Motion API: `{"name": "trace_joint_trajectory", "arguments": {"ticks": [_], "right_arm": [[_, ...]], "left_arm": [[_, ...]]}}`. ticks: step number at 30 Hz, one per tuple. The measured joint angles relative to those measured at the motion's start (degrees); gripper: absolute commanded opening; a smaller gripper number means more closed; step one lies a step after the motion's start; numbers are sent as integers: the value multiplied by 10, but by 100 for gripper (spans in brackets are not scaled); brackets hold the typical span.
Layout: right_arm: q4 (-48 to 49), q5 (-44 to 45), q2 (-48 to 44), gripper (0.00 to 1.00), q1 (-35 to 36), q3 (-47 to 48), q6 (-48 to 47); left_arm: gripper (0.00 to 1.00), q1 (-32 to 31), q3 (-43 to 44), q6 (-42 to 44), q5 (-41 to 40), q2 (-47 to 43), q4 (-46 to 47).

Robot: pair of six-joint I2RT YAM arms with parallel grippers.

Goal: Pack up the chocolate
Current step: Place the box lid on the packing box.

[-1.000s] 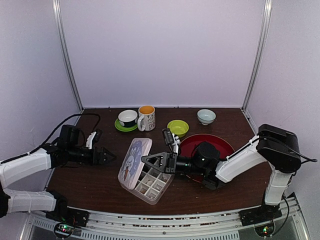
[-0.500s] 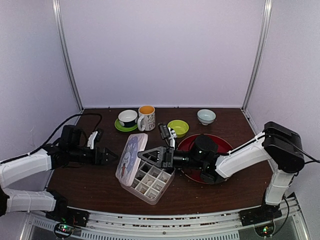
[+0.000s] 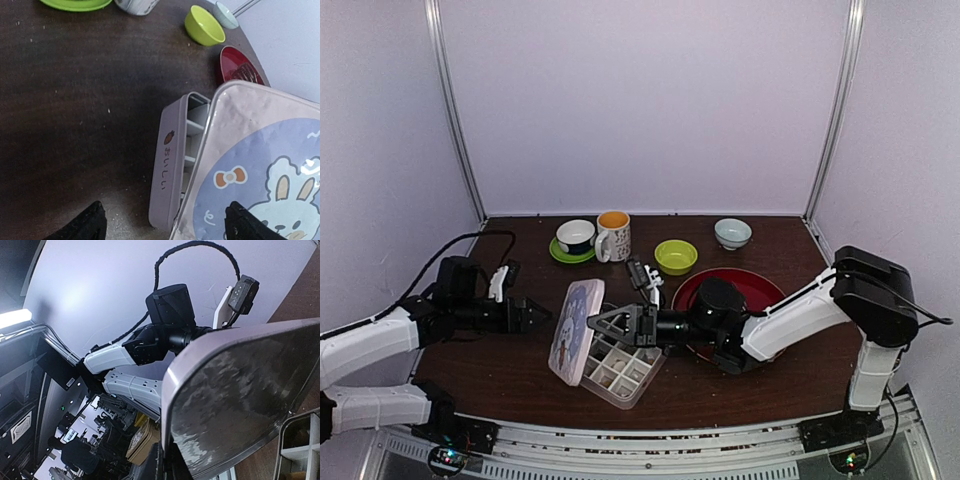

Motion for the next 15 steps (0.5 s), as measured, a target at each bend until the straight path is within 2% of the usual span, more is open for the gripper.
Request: {"name": "trace_joint_trajectory", "arguments": {"ticks": [7,15], "right_arm": [[9,7,7,8,-3,-33,-3],[37,15,13,8,-20,-67,1]], "left_arm": [[85,-1,-3,-14,39,77,30],[87,-7,-4,-19,76,108,73]]}}
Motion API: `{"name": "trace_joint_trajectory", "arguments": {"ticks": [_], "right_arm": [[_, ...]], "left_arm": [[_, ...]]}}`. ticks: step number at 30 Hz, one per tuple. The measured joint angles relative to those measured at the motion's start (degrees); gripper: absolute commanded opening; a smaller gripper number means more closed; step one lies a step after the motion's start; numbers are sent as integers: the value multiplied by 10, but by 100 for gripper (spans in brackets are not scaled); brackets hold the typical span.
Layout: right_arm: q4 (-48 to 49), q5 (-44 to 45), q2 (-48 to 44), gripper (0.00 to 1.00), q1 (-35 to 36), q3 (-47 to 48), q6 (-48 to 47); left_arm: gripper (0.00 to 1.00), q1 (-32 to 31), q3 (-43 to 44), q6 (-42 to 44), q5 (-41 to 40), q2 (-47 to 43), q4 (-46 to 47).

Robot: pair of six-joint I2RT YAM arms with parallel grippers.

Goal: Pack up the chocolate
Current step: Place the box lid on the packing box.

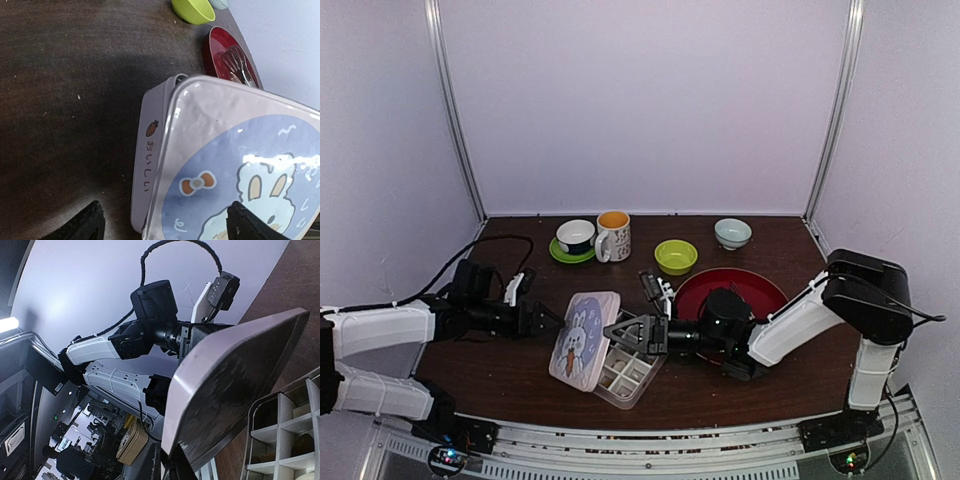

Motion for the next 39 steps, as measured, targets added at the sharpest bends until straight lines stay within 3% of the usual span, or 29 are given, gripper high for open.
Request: {"name": "trace_joint_trajectory", "arguments": {"ticks": [10,21,31,39], "right_arm": [[63,20,10,9,-28,-28,27],[108,27,23,17,-38,-82,38],[124,44,38,19,-54,-144,44],[131,46,39,36,-63,-192,47]], "left_arm": [[85,0,-1,0,14,16,24],[72,-4,-1,-15,36,107,72],[58,-20,-1,-22,62,117,97],[56,-34,8,-22,63,125,97]]}}
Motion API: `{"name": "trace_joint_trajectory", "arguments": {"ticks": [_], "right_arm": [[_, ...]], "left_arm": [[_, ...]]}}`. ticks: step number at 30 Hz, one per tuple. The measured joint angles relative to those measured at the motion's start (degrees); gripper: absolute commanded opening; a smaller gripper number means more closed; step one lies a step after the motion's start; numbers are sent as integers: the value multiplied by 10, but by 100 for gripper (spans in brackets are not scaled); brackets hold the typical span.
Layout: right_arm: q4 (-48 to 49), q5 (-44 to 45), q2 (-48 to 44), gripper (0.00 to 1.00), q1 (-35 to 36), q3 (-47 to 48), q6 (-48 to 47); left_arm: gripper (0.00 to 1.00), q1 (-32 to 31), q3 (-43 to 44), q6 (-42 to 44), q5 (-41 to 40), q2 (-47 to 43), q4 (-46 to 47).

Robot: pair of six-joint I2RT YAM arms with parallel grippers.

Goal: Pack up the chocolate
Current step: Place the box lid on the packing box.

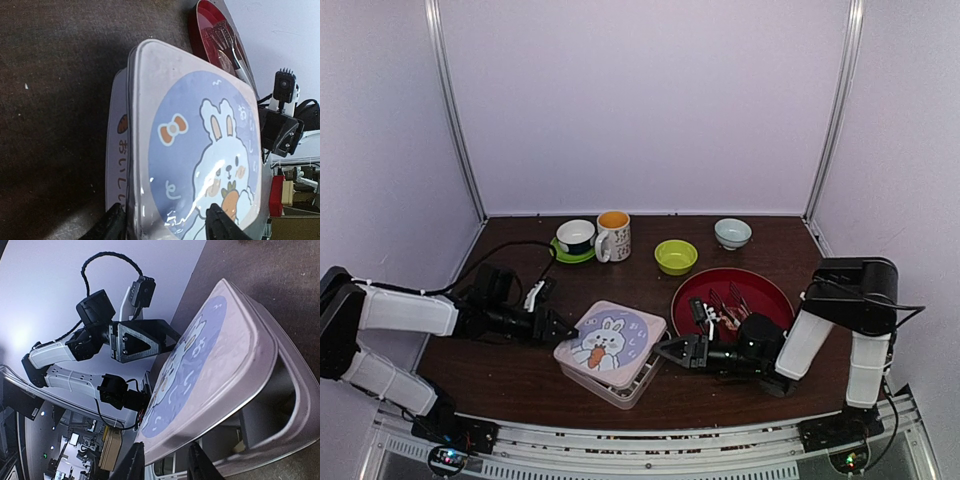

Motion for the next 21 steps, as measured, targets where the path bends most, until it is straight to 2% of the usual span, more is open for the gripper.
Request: {"name": "trace_joint_trajectory", "arguments": {"ticks": [5,12,16,19,21], "right_arm": [[1,-3,-6,52,-1,-26,1],[-34,-9,-60,59,-3,-61,-3],[-110,-3,-133,66,-3,-67,-21],[-208,27,-216,81,-1,-69,-54],[-307,60,-283,89,5,-61,-89]], "left_arm": [[56,-7,9,2,-1,15,0],[56,-11,20,16,-12,18,-11],[62,-12,34,29,-21,18,-20],[67,-12,38,39,-36,12,-32],[71,-12,38,43,-46,1,-44]]}}
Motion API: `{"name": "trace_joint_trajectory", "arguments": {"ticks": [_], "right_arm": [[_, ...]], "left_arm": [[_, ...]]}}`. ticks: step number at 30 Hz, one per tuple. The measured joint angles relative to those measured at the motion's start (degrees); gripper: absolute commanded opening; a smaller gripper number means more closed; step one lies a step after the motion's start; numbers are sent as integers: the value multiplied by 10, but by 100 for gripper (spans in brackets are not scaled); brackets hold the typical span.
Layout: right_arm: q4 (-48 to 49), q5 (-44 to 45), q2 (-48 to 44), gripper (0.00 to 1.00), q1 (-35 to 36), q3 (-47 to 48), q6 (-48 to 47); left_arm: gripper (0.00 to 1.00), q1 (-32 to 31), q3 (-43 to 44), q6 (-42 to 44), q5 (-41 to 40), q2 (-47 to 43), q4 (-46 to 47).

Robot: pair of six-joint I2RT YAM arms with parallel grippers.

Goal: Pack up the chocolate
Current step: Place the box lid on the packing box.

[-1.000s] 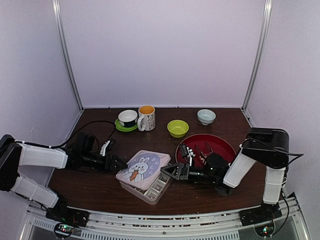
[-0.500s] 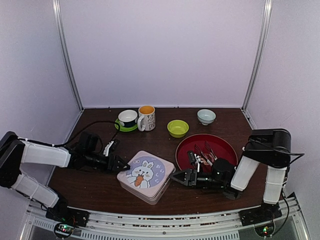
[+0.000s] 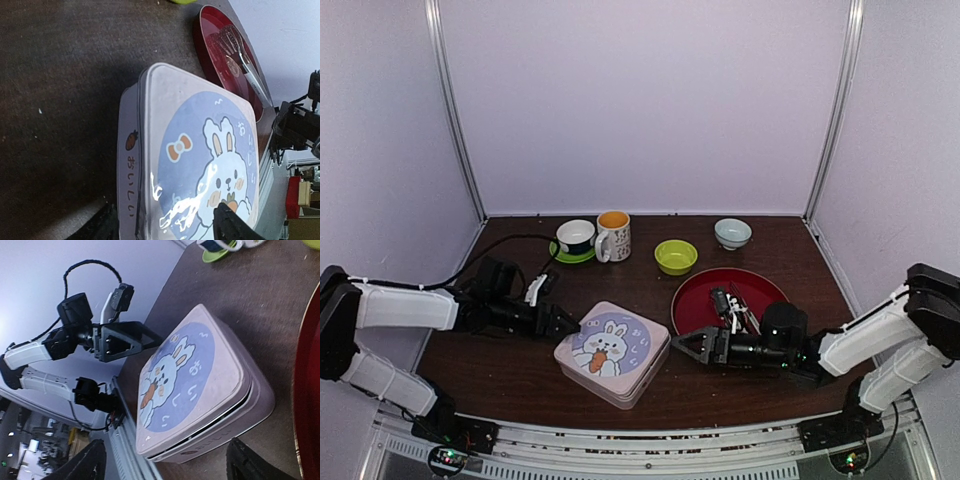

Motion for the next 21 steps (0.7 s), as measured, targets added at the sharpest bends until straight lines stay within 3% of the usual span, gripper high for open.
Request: {"name": "trace_joint_trajectory", "arguments": {"ticks": [2,8,11,12,15,21], "right_arm": [[-108,38,-50,100,7,26,-35],[-387,118,-85,100,19,156,-90],[-491,158,-87,100,19,190,-94],[-521,172,-88,100,19,195,-93],[-574,200,-101,100,19,190,-87],[-575,209,-121,100,19,162,-51]], "left_arm": [[72,0,0,3,-10,-17,-6],[82,0,0,18,-47,-73,-34],[97,0,0,26,-64,-97,-47],[98,0,0,28,-70,-103,-50],[98,0,-1,30,-85,-127,-55],[97,23,-56,-2,-97,-188,13]]}}
